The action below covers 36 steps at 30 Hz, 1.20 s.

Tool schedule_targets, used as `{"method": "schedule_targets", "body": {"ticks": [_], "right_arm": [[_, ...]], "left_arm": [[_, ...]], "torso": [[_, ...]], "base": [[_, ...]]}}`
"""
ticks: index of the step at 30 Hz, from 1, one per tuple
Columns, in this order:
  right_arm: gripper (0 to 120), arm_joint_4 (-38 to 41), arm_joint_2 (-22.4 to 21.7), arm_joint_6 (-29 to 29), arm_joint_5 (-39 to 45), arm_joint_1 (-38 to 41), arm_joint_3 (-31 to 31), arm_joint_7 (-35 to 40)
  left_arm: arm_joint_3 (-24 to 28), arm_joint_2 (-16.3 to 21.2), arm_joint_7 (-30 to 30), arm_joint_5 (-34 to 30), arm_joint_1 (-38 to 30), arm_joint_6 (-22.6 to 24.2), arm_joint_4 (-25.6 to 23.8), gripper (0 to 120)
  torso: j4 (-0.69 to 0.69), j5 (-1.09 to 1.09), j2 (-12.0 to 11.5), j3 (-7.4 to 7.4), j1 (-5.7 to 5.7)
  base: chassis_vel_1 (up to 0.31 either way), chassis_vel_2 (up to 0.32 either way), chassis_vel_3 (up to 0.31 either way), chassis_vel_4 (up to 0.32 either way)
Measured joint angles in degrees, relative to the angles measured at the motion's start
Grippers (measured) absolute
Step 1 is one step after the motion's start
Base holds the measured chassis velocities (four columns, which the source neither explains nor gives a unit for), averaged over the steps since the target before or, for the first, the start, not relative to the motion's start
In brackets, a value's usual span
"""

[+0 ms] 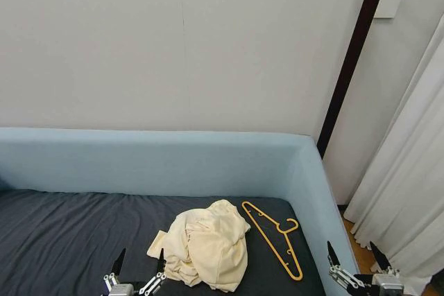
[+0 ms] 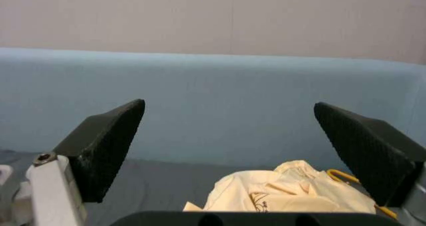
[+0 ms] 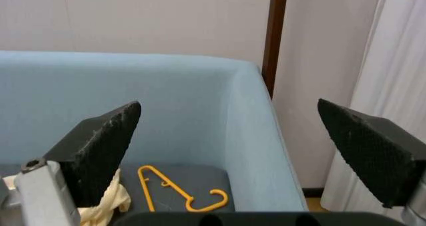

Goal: Pick up the clothes from the sofa and hang them on the clothes hanger.

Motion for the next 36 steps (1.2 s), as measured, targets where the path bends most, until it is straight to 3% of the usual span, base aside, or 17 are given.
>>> {"method": "schedule_targets", "body": {"ticks": [14, 22, 26, 32, 36], "right_arm": [[100, -1.4, 0.5, 2.1, -3.1, 0.0, -0.5, 0.1], [100, -1.3, -1.8, -0.4, -1.2, 0.0, -2.4, 1.8], [100, -2.4, -6.4, -6.9, 4.7, 1.8, -4.5, 4.1], [100, -2.8, -9.8, -10.7, 10.6, 3.0, -5.2, 4.9], [100, -2.3, -14.5, -18.7, 19.9, 5.9, -6.2, 5.3]], "left_arm": [[0.6, 0.1, -0.1, 0.3, 0.5, -0.8, 1.0, 100], [0.7, 0.7, 0.0, 0.9, 0.4, -0.9, 2.2, 100], [0.7, -0.1, 0.2, 1.2, 0.8, -1.4, 3.2, 100], [0.7, -0.2, 0.4, 1.0, 0.8, -1.4, 3.9, 100], [1.4, 0.3, 0.5, 0.8, -0.1, -1.2, 5.2, 100]], "torso": [[0.0, 0.0, 0.0, 0.0, 0.0], [-0.01, 0.0, 0.0, 0.0, 0.0], [0.01, 0.02, 0.0, 0.0, 0.0], [0.0, 0.01, 0.0, 0.0, 0.0], [0.0, 0.0, 0.0, 0.0, 0.0]], "base": [[0.0, 0.0, 0.0, 0.0], [0.0, 0.0, 0.0, 0.0], [0.0, 0.0, 0.0, 0.0], [0.0, 0.0, 0.0, 0.0], [0.0, 0.0, 0.0, 0.0]]}}
